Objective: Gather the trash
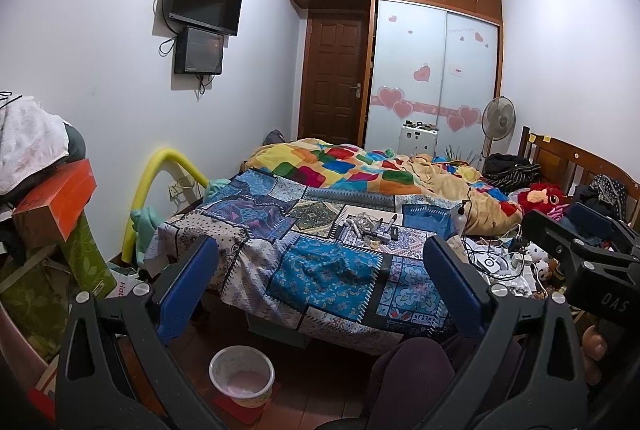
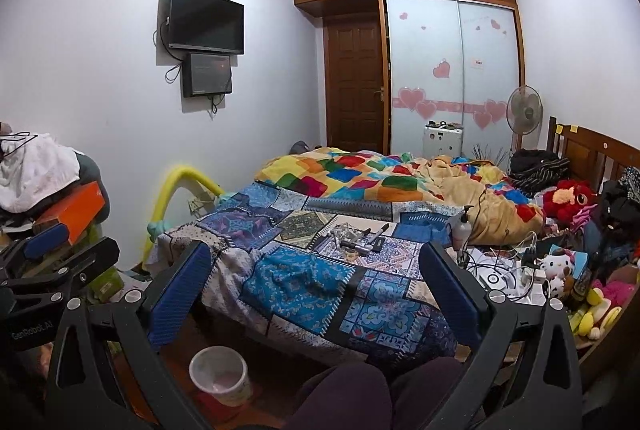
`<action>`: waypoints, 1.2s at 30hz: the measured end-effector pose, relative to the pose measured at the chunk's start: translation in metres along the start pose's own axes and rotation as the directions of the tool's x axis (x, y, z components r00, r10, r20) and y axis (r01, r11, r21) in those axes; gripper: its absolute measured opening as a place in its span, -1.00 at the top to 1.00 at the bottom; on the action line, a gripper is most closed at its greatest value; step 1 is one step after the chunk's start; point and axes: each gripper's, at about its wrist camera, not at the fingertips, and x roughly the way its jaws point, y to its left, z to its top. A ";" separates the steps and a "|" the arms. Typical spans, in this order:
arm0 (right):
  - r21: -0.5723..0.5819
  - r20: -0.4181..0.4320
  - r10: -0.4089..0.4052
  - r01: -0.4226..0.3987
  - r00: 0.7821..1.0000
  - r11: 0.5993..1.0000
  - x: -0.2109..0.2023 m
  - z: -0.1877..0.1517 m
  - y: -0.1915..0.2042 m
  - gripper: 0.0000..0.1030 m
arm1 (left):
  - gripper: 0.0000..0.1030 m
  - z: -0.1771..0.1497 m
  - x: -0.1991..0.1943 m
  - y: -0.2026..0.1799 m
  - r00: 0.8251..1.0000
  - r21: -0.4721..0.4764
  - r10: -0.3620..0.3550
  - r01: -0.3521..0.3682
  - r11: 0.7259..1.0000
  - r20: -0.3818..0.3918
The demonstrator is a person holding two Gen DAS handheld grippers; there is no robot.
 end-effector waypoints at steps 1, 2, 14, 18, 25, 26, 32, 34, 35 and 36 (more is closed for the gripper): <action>0.000 0.000 0.000 0.000 1.000 1.000 0.000 0.000 0.000 -1.00 | -1.00 0.000 0.000 0.000 1.000 0.000 -0.001 0.001 1.000 0.000; 0.001 -0.001 0.000 0.000 1.000 1.000 0.000 0.000 0.000 -1.00 | -1.00 0.000 0.000 0.000 1.000 0.000 -0.001 0.001 1.000 0.000; 0.000 0.001 -0.001 0.001 1.000 1.000 0.000 0.000 0.001 -1.00 | -1.00 -0.001 -0.001 0.001 1.000 -0.002 -0.001 0.001 1.000 0.001; -0.001 0.002 -0.001 0.001 1.000 1.000 0.000 0.000 0.001 -1.00 | -1.00 0.000 0.000 0.001 1.000 -0.002 0.000 0.000 1.000 0.002; 0.000 0.002 -0.001 0.001 1.000 1.000 0.000 0.000 0.001 -1.00 | -1.00 0.000 0.000 0.000 1.000 -0.002 0.000 0.000 1.000 0.003; 0.001 0.001 -0.001 0.001 1.000 1.000 0.000 0.000 0.002 -1.00 | -1.00 0.000 -0.001 0.001 1.000 -0.002 0.000 0.000 1.000 0.003; 0.000 0.001 0.000 0.000 1.000 1.000 0.000 0.000 0.002 -1.00 | -1.00 0.000 -0.001 0.001 1.000 -0.001 0.002 -0.002 1.000 0.003; 0.001 0.001 0.000 0.000 1.000 1.000 0.000 -0.001 0.002 -1.00 | -1.00 0.000 -0.001 0.001 1.000 -0.001 0.002 -0.002 1.000 0.005; 0.001 0.000 0.000 0.000 1.000 1.000 0.000 -0.002 0.002 -1.00 | -1.00 0.000 -0.001 0.002 1.000 -0.002 0.004 -0.004 1.000 0.006; 0.001 -0.002 0.001 -0.001 1.000 1.000 0.000 -0.002 0.003 -1.00 | -1.00 0.000 -0.001 0.002 1.000 -0.005 0.004 -0.004 1.000 0.006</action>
